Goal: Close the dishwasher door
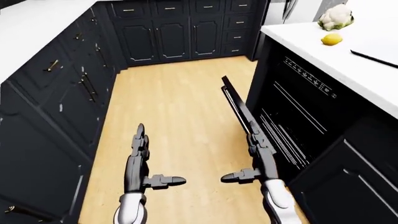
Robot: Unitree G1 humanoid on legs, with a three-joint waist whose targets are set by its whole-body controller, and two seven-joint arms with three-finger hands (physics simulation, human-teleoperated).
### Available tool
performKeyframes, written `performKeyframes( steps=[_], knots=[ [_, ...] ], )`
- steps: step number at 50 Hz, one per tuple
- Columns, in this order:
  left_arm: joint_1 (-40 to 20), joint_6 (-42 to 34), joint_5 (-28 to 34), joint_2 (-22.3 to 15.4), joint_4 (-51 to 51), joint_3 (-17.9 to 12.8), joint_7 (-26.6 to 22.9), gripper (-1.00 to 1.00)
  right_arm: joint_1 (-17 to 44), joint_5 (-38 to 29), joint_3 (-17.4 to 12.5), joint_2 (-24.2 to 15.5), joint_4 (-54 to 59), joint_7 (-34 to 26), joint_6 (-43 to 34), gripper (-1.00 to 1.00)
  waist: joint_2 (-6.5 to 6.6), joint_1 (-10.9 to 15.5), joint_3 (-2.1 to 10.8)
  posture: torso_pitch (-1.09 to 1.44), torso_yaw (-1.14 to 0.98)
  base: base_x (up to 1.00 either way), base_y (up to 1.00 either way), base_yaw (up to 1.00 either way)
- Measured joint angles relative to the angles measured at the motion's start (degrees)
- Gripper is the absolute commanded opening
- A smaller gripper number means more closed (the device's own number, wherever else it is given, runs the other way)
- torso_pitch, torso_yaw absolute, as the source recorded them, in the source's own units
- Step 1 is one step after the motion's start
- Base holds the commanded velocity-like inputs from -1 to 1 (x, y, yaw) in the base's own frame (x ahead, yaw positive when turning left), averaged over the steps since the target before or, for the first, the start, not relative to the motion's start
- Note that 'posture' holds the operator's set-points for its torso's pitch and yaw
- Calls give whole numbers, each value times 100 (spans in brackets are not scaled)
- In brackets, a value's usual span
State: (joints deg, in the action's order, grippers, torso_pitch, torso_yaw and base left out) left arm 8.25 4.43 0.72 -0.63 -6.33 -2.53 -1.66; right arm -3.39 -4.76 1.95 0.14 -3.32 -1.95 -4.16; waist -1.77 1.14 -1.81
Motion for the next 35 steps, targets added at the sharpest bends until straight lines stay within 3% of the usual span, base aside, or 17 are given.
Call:
performKeyframes(
  steps=[1,6,13,15,21,26,28,33,35],
  knots=[
    [-4,8,1,-1,-10,0,-1,100,-3,1,5,-1,-10,-1,14,100,-137,-18,33,0,0,0,-18,0],
    [7,-25,14,71,90,175,-59,100,-52,-7,-152,-67,117,49,-25,100,-13,-156,14,0,0,0,-18,0],
    [8,41,35,53,23,97,-18,100,-1,6,-64,-44,113,20,4,100,425,-72,-86,0,0,0,-18,0],
    [-1,55,35,52,14,106,-14,100,18,8,-65,-46,92,13,19,100,622,-69,-56,0,0,0,-19,0],
    [44,-42,0,-1,38,-32,14,100,-37,5,37,4,139,-27,-44,100,475,7,0,0,0,0,-18,0],
    [1,-14,-20,-5,-46,-19,1,100,14,-1,2,2,35,0,6,100,91,1,-17,0,0,0,-18,0],
    [6,-2,-19,-4,-75,-13,-5,100,6,-1,12,2,7,-1,31,100,-163,-26,38,0,0,0,-18,0],
    [11,-59,-7,64,58,150,-67,100,-76,-11,-139,-63,79,48,-39,100,-26,-155,5,0,0,0,-18,0],
    [16,-71,-3,55,24,116,-69,100,-89,-11,-124,-58,53,57,-57,100,110,-125,-29,0,0,0,-26,0]
  ],
)
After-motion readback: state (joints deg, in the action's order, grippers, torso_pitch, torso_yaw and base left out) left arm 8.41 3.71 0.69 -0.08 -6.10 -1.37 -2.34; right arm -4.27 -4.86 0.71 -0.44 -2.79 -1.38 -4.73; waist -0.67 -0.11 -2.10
